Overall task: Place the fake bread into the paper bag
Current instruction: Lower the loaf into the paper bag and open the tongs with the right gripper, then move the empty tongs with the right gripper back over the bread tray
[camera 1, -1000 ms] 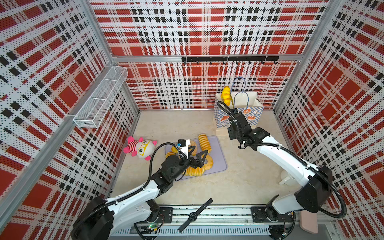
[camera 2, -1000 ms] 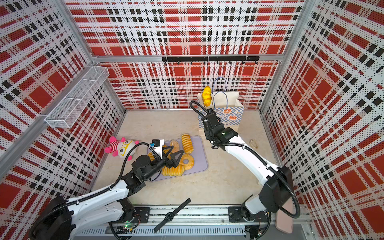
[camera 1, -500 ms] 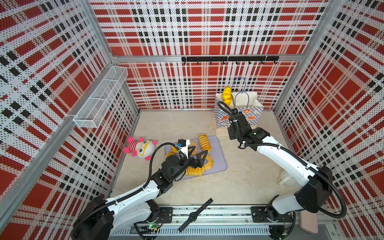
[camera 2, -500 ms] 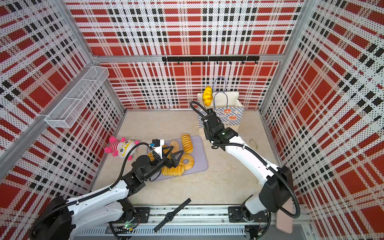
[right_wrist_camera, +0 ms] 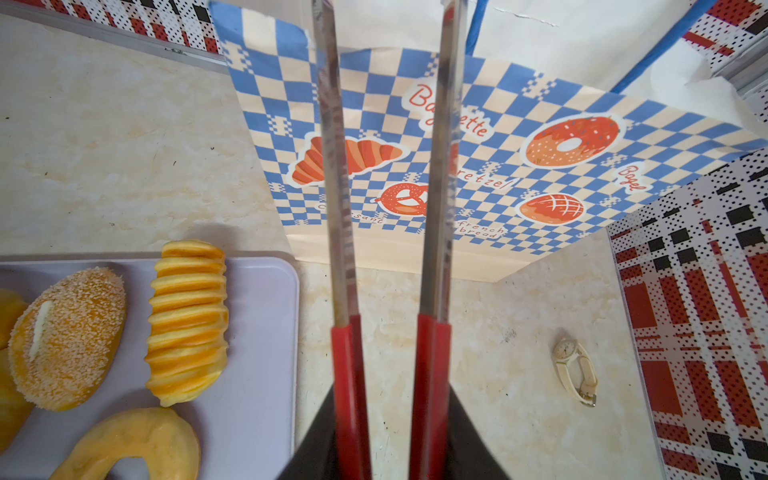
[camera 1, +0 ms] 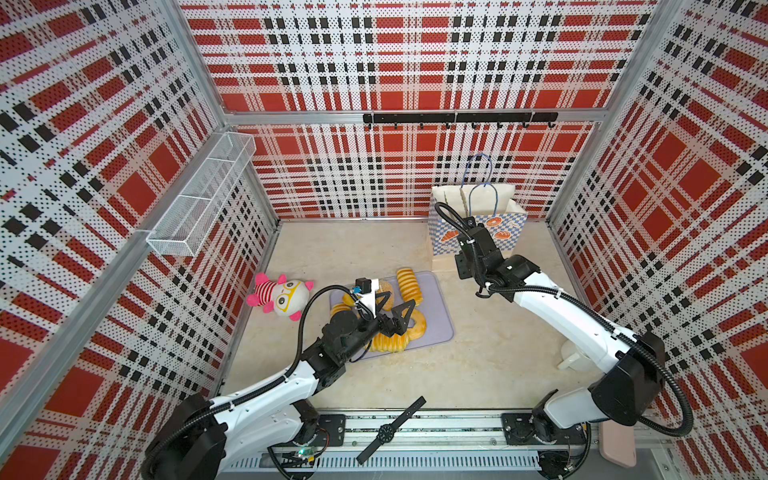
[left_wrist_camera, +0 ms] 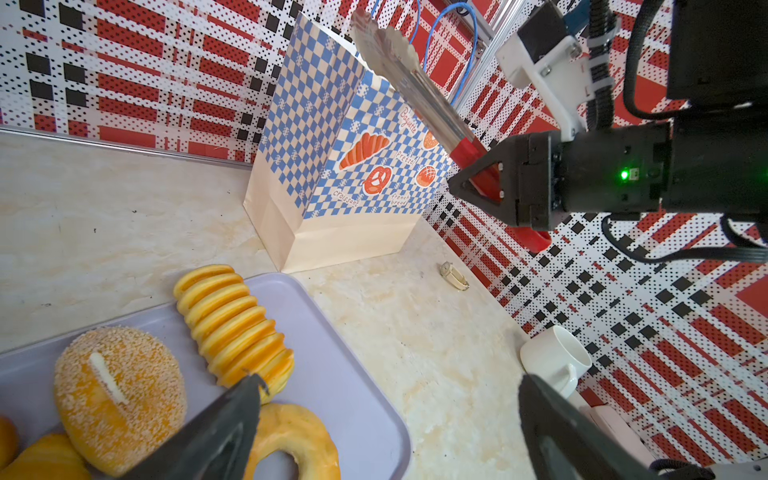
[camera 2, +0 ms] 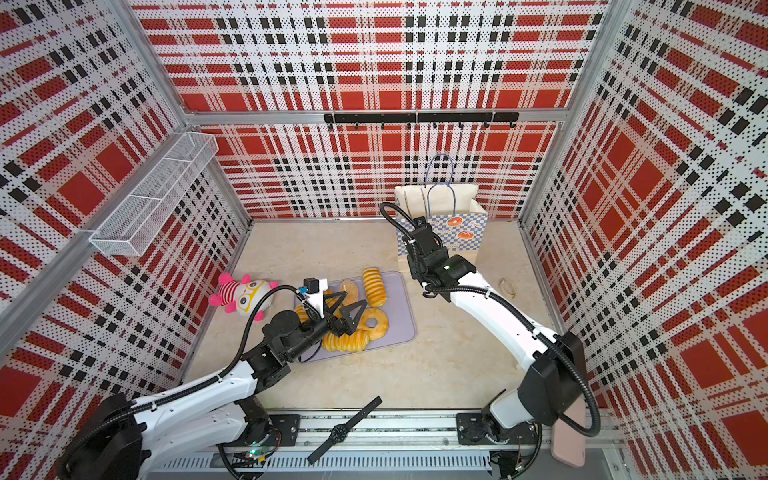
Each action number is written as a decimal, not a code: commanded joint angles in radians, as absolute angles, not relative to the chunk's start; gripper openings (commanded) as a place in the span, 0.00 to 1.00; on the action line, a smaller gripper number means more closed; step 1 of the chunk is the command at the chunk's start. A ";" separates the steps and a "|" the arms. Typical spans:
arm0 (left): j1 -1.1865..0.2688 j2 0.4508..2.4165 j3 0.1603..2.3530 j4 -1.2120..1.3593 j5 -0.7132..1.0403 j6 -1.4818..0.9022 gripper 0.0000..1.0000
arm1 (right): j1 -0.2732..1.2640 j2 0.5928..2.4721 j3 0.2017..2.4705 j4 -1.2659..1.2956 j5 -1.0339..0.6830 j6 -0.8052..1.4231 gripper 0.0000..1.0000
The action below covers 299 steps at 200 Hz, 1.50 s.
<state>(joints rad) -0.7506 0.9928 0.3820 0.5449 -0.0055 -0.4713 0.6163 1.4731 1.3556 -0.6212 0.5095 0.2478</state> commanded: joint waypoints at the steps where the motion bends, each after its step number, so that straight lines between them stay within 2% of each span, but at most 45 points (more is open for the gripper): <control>1: -0.738 0.981 0.371 0.563 -0.027 -0.484 0.98 | 0.612 1.398 1.335 -0.553 0.468 0.232 0.28; 49: -0.713 0.970 0.362 0.552 -0.053 -0.507 0.98 | 0.612 1.273 1.294 -0.503 0.361 0.232 0.24; 80: -0.703 0.959 0.366 0.515 -0.110 -0.524 0.98 | 0.613 1.187 1.236 -0.504 0.167 0.206 0.25; 119: -0.678 1.001 0.393 0.448 -0.130 -0.563 0.98 | 0.643 1.115 1.156 -0.618 0.028 0.256 0.26; 153: -0.667 1.082 0.435 0.391 -0.132 -0.599 0.98 | 0.669 1.075 1.055 -0.687 -0.004 0.330 0.26; 187: -0.666 1.059 0.426 0.398 -0.104 -0.602 0.98 | 0.673 1.100 0.973 -0.728 -0.044 0.341 0.28; 299: -0.658 1.098 0.436 0.396 -0.089 -0.596 0.98 | 0.687 1.203 0.985 -0.767 -0.077 0.311 0.35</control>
<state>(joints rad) -0.6659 1.0882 0.4110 0.3943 -0.1040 -0.5987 0.6800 1.1847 0.9516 -0.7738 -0.0784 0.3283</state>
